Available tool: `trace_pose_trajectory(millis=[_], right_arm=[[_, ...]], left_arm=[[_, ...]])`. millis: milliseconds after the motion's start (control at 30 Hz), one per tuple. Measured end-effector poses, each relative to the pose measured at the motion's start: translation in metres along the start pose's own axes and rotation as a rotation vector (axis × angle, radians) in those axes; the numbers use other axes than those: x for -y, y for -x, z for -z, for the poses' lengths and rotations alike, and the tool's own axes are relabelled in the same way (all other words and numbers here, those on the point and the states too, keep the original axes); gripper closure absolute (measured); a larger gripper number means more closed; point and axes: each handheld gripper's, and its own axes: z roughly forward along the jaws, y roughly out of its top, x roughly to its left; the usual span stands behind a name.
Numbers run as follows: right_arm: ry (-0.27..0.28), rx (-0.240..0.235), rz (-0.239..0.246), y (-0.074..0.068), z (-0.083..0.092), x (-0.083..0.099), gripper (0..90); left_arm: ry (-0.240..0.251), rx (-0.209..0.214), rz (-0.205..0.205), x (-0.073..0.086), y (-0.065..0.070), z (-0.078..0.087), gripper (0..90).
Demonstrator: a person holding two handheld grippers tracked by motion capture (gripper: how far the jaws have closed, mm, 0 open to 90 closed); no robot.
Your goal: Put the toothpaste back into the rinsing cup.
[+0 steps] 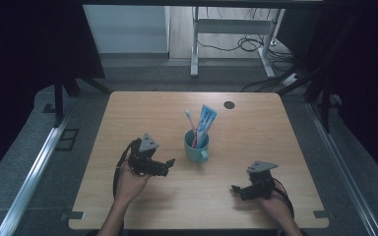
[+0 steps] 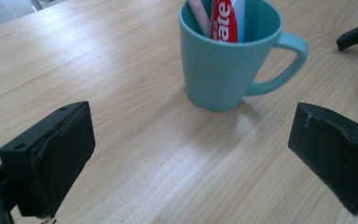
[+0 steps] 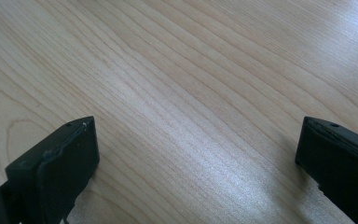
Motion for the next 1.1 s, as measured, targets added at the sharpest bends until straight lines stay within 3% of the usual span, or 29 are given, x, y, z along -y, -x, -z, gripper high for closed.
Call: trace_pose_trajectory(millis=[633, 900, 1100], right_arm=[[0.0, 0.0, 0.0, 0.0, 0.0, 0.0, 0.0], [-0.002, 0.0, -0.003, 0.0, 0.0, 0.0, 0.0], [0.001, 0.0, 0.0, 0.0, 0.0, 0.0, 0.0]], left_arm=[[-0.016, 0.021, 0.044, 0.04, 0.006, -0.01, 0.8], [-0.049, 0.019, 0.061, 0.062, 0.01, -0.022, 0.9], [-0.102, 0.011, 0.044, 0.071, 0.016, -0.03, 0.8]])
